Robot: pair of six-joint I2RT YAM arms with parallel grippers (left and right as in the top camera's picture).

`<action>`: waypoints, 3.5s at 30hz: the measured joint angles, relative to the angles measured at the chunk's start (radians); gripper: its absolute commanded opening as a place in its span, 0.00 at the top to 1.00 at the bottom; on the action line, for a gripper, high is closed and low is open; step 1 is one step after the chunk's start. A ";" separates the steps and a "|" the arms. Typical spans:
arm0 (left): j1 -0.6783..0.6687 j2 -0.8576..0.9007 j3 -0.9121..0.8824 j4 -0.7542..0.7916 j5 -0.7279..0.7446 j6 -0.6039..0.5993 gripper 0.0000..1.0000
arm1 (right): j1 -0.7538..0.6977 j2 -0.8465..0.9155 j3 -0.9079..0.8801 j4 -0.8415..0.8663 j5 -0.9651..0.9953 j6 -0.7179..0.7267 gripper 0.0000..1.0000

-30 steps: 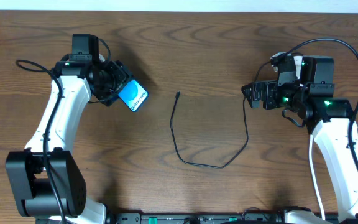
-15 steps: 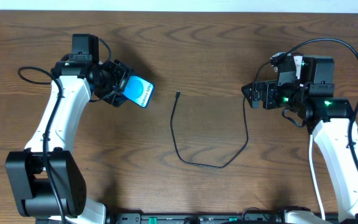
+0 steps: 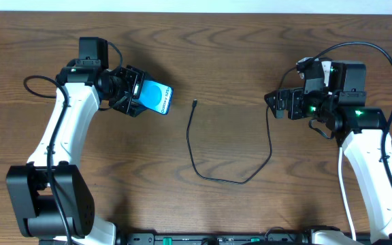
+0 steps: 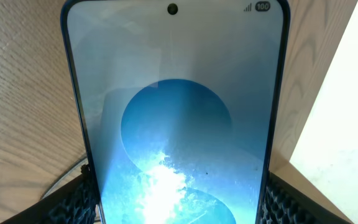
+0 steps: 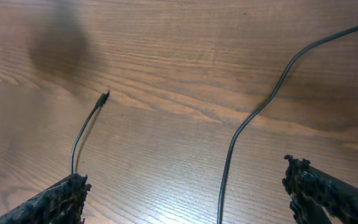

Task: Plug charger to phone and switch on socket
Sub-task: 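Hold the phone sideways near the cable end with the left gripper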

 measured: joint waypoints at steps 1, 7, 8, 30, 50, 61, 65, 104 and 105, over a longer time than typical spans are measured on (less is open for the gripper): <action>0.000 0.000 0.000 0.000 0.002 -0.003 0.44 | 0.000 0.000 0.000 0.000 0.000 0.000 0.01; 0.000 0.000 0.000 0.000 0.015 -0.019 0.44 | 0.000 0.000 0.000 0.000 0.000 0.000 0.01; 0.000 0.000 0.000 0.000 0.015 -0.020 0.44 | 0.000 0.000 0.000 0.000 0.000 0.000 0.01; 0.000 0.000 0.000 -0.012 0.039 -0.023 0.44 | 0.000 0.000 0.000 0.000 0.000 0.000 0.01; 0.000 0.000 0.000 -0.022 0.041 -0.023 0.44 | 0.000 0.000 0.000 0.000 0.000 0.000 0.01; 0.000 0.000 0.000 -0.022 0.041 -0.023 0.44 | 0.000 0.000 0.000 0.000 0.000 0.000 0.01; 0.000 0.000 0.000 -0.026 0.041 -0.019 0.44 | 0.000 0.000 0.000 0.000 0.000 0.000 0.01; 0.000 0.000 0.000 -0.022 0.010 -0.031 0.44 | 0.000 0.000 0.000 0.000 0.000 0.000 0.01; 0.000 0.000 0.000 -0.023 0.010 -0.031 0.45 | 0.000 0.000 0.000 0.000 0.000 0.000 0.01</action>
